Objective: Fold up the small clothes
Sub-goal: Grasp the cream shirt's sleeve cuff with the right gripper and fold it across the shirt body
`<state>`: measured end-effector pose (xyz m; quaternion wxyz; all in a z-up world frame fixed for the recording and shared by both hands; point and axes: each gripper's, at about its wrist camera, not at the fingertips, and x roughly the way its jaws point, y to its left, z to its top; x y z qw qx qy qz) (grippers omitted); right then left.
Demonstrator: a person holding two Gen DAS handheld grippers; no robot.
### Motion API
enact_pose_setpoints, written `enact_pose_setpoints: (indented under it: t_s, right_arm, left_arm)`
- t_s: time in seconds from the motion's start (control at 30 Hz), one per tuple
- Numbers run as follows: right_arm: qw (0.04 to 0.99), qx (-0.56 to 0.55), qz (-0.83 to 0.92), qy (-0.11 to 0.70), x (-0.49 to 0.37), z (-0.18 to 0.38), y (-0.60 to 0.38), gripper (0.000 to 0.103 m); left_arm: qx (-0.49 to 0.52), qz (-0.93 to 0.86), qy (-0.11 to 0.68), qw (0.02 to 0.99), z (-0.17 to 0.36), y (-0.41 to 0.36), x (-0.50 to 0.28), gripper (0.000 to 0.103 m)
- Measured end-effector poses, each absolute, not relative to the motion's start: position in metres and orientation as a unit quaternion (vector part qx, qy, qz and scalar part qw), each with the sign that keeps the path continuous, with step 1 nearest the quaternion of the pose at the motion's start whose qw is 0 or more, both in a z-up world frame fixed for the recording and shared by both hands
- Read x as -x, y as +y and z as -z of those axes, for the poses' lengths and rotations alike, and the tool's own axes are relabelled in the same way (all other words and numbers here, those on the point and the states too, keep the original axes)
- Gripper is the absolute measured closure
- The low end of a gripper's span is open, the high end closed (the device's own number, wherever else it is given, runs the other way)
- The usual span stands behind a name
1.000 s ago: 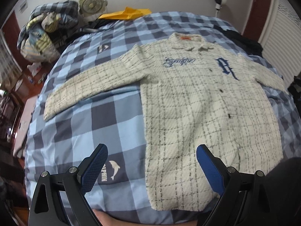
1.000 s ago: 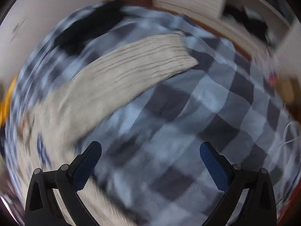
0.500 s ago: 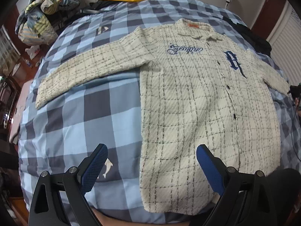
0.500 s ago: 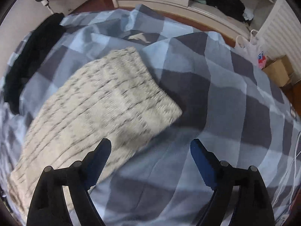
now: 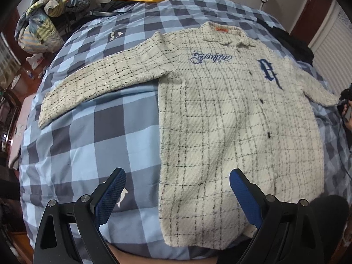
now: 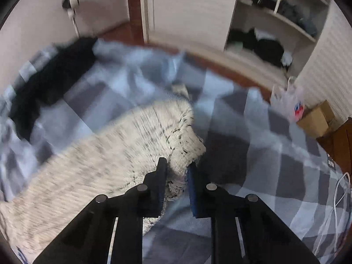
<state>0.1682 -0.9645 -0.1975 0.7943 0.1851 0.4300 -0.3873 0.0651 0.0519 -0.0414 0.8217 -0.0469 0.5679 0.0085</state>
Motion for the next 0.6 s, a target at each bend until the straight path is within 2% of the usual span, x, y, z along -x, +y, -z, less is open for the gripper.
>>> enact_pose_setpoints:
  t_s: [0.23,0.4,0.47,0.6]
  right_arm:
    - [0.863,-0.165,0.337,0.339,-0.168,0.063,-0.83,0.092]
    - [0.911,-0.113,0.262,0.298,-0.201,-0.029,-0.676,0.092]
    - [0.925,-0.119,0.205,0.296,-0.219,-0.056,-0.596,0.093]
    - [0.94,-0.102,0.11,0.307,-0.237,-0.064,-0.476,0.093]
  left_arm:
    - [0.041,0.011,0.548,0.835,0.029,0.048,-0.052,0.007]
    - [0.046,0.02,0.529,0.847,0.021,0.055,-0.041,0.007]
    - [0.047,0.018,0.521,0.852,0.019,0.059,-0.037,0.007]
    - [0.045,0.011,0.506,0.861,0.017,0.066,-0.034,0.007]
